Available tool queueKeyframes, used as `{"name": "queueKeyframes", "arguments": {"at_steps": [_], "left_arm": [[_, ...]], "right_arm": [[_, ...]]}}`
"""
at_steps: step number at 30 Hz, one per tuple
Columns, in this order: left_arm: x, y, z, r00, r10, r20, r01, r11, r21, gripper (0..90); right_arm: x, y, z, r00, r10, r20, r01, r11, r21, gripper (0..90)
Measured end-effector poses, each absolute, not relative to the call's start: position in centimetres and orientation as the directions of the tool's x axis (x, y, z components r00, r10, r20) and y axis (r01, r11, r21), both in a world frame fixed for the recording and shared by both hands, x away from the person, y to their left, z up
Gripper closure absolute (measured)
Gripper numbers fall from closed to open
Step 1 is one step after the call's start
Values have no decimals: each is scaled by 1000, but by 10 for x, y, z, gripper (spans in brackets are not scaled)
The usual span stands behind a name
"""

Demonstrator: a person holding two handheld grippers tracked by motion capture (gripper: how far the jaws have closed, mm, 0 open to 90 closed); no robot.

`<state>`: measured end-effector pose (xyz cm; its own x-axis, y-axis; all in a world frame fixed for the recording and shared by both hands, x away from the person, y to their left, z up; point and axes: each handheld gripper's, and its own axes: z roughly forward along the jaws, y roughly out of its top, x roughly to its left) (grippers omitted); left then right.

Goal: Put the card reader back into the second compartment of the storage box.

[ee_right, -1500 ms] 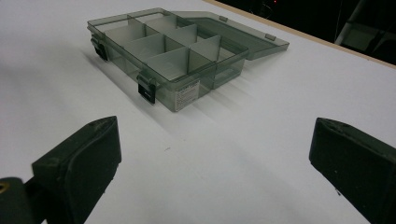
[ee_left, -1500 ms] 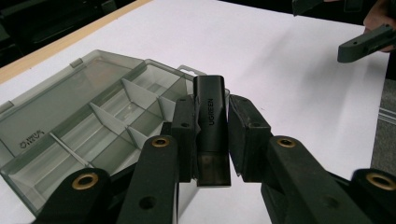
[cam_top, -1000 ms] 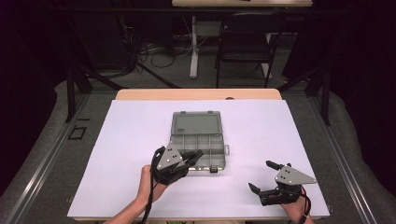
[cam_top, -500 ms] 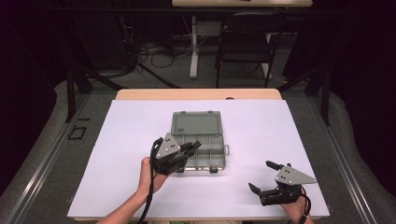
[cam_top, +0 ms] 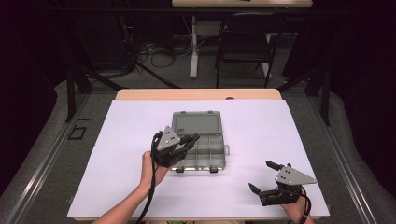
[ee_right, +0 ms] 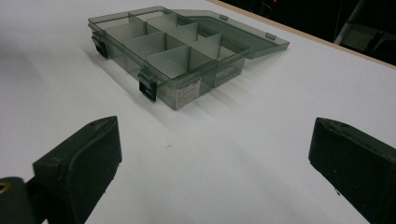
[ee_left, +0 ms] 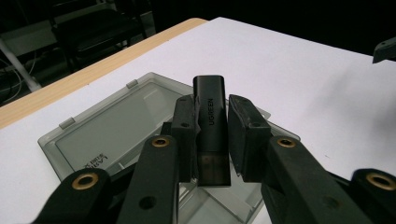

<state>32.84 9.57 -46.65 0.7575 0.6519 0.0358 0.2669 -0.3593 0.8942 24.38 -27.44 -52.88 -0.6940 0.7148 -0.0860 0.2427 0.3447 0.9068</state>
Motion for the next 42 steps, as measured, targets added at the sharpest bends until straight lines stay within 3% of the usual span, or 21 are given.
{"name": "queueKeyframes", "arguments": {"at_steps": [42], "left_arm": [[366,91,-489,683,731,-10,346,-311,885,732]], "right_arm": [[246,-274,-531,-693,717,-78,256,345,903,23]]}}
